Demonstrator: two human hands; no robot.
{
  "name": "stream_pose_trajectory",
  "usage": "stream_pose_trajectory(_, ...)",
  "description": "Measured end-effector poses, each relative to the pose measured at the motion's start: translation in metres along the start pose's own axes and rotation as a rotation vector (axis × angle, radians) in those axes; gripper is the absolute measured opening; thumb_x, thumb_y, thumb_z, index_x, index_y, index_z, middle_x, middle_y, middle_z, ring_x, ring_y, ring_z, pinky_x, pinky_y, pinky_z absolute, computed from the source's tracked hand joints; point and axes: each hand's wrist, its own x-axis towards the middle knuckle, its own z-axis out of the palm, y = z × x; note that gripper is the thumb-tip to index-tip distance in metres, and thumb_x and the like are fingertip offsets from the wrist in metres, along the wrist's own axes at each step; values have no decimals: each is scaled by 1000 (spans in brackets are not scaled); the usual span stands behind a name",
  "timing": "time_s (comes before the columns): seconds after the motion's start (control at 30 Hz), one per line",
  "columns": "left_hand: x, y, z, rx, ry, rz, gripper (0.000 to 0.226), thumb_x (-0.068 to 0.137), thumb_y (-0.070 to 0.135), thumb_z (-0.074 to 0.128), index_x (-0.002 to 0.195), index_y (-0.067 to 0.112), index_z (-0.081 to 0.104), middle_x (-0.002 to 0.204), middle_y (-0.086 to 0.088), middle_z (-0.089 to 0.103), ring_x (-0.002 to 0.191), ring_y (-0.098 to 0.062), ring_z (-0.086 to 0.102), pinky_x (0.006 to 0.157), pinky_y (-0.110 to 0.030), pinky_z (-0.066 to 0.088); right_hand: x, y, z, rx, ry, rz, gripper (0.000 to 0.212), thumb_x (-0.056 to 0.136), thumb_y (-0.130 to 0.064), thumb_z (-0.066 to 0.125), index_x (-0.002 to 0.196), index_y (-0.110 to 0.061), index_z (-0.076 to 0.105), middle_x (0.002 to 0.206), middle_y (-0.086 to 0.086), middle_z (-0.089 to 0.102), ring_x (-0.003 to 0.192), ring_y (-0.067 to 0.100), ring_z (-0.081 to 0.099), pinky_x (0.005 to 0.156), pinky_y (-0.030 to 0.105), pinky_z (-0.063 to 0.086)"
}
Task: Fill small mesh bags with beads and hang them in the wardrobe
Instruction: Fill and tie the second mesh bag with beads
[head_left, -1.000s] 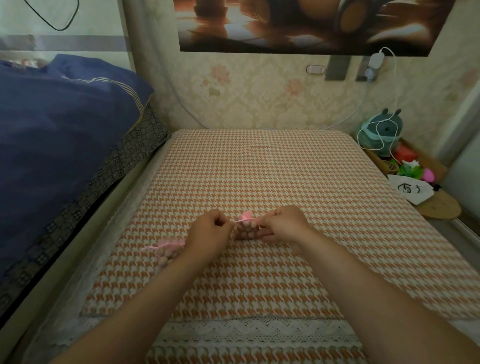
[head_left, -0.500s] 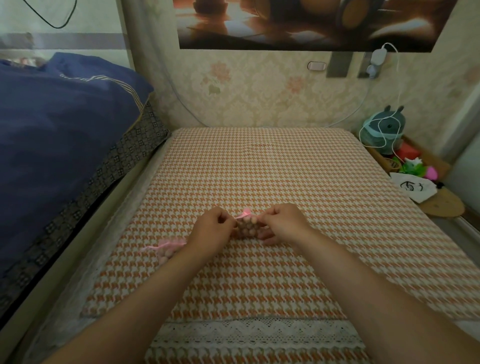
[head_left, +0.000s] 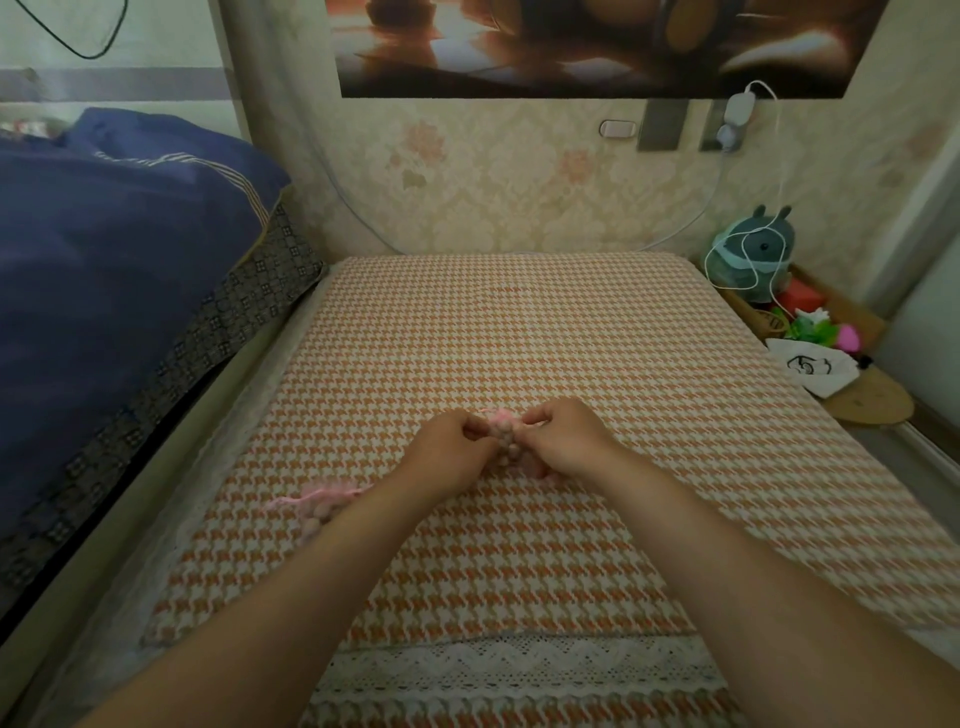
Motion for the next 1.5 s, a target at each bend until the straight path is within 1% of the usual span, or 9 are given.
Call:
stream_pose_trajectory(0.1, -5, 2, -10, 132, 47, 34, 30, 93, 38, 62, 113, 16, 66, 103, 2, 69, 86, -14, 63, 67, -27, 48, -4, -8, -1, -266, 127, -91, 44, 94, -44, 67, 128, -18, 64, 116, 4, 71, 86, 17, 67, 62, 22, 47)
stream_pose_trajectory(0.23, -19, -7, -38, 190, 112, 86, 30, 93, 34, 62, 121, 21, 63, 113, 6, 66, 92, -9, 60, 72, -23, 46, -22, -28, 8, -194, 95, -240, 22, 96, -30, 65, 115, -20, 68, 95, -5, 71, 81, 13, 69, 76, 32, 59)
stream_pose_trajectory(0.53, -64, -60, -112, 437, 337, -73, 10, 95, 33, 53, 98, 26, 59, 81, 13, 59, 71, -8, 55, 60, -28, 43, -50, -74, 76, -397, -133, -328, 23, 96, -35, 59, 88, -21, 75, 80, -3, 71, 72, 13, 62, 64, 22, 45)
stream_pose_trajectory(0.67, -76, -81, -126, 555, 321, -166, 24, 94, 37, 48, 89, 18, 61, 92, -4, 68, 80, -22, 60, 67, -31, 48, -48, -77, 107, -469, -201, -210, 46, 96, -42, 58, 59, -17, 47, 60, 3, 47, 63, 24, 50, 49, 27, 31)
stream_pose_trajectory(0.83, -82, -97, -128, 587, 162, -254, 43, 94, 45, 44, 117, 11, 59, 120, -13, 63, 105, -30, 60, 80, -33, 47, -50, -82, 121, -472, -173, -156, 25, 92, -38, 59, 90, -13, 60, 85, 8, 60, 77, 25, 58, 55, 27, 36)
stream_pose_trajectory(1.0, -77, -117, -140, 599, 144, -5, 53, 90, 22, 56, 142, 22, 44, 136, -5, 41, 127, -27, 40, 100, -40, 45, -46, -71, 124, -586, -175, -346, 43, 94, -36, 64, 134, -23, 59, 140, 9, 47, 114, 30, 60, 91, 35, 51)
stream_pose_trajectory(1.1, -72, -122, -137, 612, 82, 38, 42, 92, 27, 53, 134, 27, 56, 126, -3, 49, 121, -25, 44, 97, -38, 46, -42, -64, 131, -579, -145, -415, 28, 95, -34, 66, 121, -24, 72, 132, 8, 55, 109, 29, 63, 95, 37, 52)
stream_pose_trajectory(1.23, -65, -120, -131, 434, 88, 5, 30, 87, 26, 54, 110, 29, 72, 111, 3, 64, 106, -18, 57, 90, -35, 51, -40, -65, 135, -492, -108, -445, 11, 91, -26, 71, 89, -20, 80, 91, 0, 75, 83, 17, 67, 82, 38, 57)
stream_pose_trajectory(1.5, -57, -115, -129, 187, 66, -53, 18, 95, 27, 55, 84, 24, 69, 85, 7, 69, 81, -11, 62, 72, -30, 51, -39, -69, 131, -367, -105, -425, 12, 94, -24, 67, 88, -21, 77, 93, -5, 73, 87, 13, 65, 82, 33, 55)
